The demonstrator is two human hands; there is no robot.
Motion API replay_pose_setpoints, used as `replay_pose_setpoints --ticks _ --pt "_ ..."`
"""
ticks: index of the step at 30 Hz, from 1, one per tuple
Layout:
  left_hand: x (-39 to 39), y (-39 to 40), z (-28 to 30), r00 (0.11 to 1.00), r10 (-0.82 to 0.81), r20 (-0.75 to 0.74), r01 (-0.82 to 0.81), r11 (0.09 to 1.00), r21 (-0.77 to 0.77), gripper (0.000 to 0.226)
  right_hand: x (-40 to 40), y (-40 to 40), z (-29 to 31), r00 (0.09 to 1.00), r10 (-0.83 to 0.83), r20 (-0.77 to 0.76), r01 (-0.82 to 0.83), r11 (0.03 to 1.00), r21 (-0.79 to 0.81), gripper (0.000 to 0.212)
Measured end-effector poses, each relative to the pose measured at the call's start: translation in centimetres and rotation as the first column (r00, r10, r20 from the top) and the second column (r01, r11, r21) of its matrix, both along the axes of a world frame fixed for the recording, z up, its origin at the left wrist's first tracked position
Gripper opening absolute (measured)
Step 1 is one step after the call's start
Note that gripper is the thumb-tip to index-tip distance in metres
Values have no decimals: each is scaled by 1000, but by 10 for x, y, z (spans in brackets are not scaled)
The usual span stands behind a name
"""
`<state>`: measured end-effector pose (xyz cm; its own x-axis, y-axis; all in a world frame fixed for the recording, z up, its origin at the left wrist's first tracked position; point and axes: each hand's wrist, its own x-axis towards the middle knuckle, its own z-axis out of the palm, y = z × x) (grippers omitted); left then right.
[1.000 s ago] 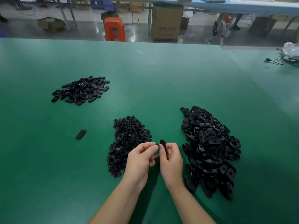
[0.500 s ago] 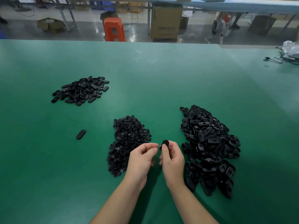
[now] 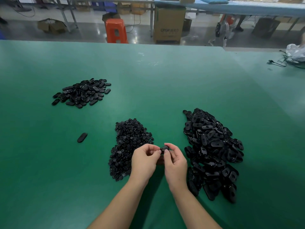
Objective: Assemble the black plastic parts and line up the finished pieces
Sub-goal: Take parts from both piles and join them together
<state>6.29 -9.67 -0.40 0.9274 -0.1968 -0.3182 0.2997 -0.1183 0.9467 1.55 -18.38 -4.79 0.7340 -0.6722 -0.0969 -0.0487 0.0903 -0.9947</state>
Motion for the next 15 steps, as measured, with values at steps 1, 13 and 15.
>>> replay_pose_setpoints --ticks 1,13,15 --pt "1 0 -1 1000 -2 12 2 1000 29 11 0 0 -1 1000 2 -5 -2 1000 -17 28" --pt "6 1 -2 987 -63 149 18 957 289 14 -1 2 -1 998 62 -8 -63 990 -125 33" --pt "7 2 0 982 -76 172 17 946 325 13 -1 2 -1 997 72 -5 -72 990 -118 32"
